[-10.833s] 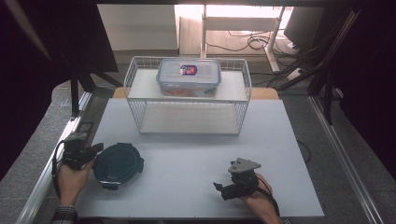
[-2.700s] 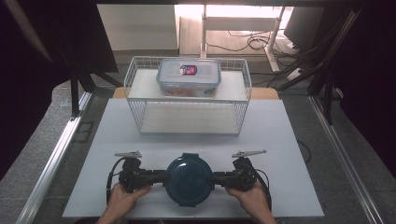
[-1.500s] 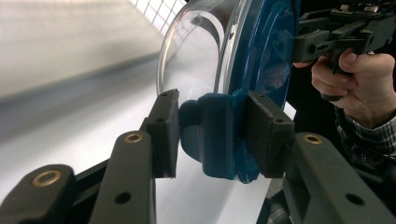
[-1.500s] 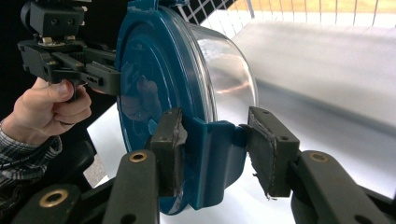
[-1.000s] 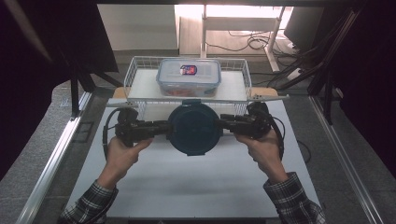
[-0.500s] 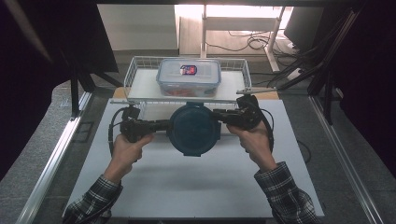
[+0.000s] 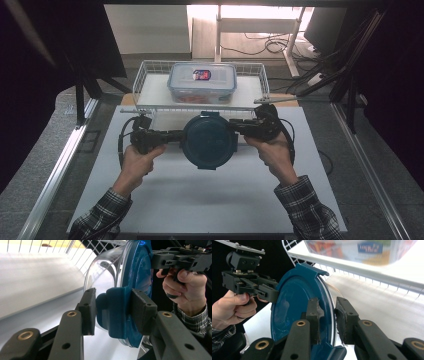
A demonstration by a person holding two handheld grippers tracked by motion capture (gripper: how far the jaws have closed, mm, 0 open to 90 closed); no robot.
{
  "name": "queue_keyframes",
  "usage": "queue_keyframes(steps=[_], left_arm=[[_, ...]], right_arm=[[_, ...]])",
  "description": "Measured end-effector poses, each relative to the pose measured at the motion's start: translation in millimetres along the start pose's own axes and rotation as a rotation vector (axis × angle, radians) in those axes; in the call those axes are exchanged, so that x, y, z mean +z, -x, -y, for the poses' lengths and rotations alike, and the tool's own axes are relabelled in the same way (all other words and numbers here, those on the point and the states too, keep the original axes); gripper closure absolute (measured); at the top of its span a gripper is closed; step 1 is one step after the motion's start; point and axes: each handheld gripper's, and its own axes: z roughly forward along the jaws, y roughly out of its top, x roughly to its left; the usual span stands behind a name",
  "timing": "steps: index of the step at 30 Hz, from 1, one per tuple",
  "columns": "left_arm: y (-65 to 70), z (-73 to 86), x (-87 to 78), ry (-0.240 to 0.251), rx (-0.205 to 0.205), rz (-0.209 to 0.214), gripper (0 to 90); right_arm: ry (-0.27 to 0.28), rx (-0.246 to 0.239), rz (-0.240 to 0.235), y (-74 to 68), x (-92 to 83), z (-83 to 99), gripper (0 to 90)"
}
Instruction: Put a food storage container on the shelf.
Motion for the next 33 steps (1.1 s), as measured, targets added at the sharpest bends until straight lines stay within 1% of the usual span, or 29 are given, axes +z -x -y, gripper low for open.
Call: queue_keyframes(steps=[3,8,14,23,28,30,33], left_arm=[[6.3,-6.2,-3.1,0.004,0.02,-0.004,58.5],[13.5,-16.5,-8.4,0.015,0.037,-0.003,58.6],[20.6,-27.3,-16.0,0.029,0.039,-0.002,58.5],[27.3,-49.6,-29.2,0.059,0.038,0.007,58.5],[28.5,-64.6,-35.5,0.075,0.035,0.016,58.5],[29.9,-72.5,-37.9,0.081,0.038,0.012,58.5],[31.6,-84.3,-40.5,0.085,0.039,0.01,58.5]], right_arm=[[0.015,-0.013,-0.001,-3.3,-5.8,-5.5,73.1],[0.031,-0.027,-0.001,-8.4,-12.1,-16.5,73.2],[0.046,-0.053,0.002,-14.6,-16.7,-30.2,73.3],[0.062,-0.07,0.005,-23.8,-20.5,-58.8,73.4],[0.075,-0.064,-0.003,-25.5,-21.8,-75.8,73.6],[0.085,-0.051,-0.009,-24.5,-21.9,-82.5,73.6],[0.094,-0.048,-0.012,-23.2,-22.4,-92.9,73.6]])
